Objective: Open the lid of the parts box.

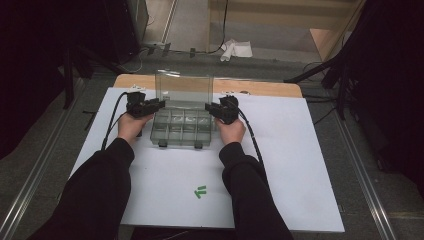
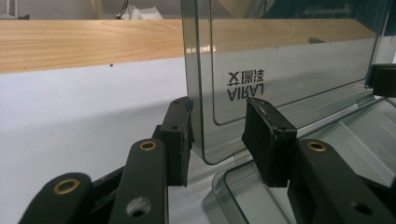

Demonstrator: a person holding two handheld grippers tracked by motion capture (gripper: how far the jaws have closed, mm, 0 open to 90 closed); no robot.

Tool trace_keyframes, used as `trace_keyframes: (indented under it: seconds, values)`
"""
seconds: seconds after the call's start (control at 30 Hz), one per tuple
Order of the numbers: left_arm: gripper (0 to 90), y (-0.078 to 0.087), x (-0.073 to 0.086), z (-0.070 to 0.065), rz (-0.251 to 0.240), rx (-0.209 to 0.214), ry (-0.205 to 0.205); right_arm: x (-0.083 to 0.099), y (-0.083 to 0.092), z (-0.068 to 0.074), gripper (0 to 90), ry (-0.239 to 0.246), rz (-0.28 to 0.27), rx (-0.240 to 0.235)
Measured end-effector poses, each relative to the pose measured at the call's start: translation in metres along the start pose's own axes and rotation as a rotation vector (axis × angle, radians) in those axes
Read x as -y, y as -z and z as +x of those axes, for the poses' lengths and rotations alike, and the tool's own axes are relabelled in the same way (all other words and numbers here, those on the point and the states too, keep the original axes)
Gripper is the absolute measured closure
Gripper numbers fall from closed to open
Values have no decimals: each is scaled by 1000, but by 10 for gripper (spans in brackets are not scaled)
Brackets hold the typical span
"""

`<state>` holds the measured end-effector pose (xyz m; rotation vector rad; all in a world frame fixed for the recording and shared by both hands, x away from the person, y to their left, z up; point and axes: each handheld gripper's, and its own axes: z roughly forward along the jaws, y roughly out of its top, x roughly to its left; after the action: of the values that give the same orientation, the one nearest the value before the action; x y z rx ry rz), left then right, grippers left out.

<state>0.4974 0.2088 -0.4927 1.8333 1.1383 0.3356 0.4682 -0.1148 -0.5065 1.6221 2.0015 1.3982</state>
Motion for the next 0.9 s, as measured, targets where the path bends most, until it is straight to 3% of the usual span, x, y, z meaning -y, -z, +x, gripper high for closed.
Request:
trace_keyframes:
  seconds: [0.17, 0.67, 0.9]
  values:
    - [603, -2, 1, 0, 4, -3, 3, 0, 0, -1, 657, -18, 2, -6]
    - [592, -7, 5, 7, -5, 46, 96, 2, -3, -3, 613, -83, 4, -31]
    - [576, -7, 5, 8, -1, 47, 99, 2, -4, -4, 589, -107, 6, -39]
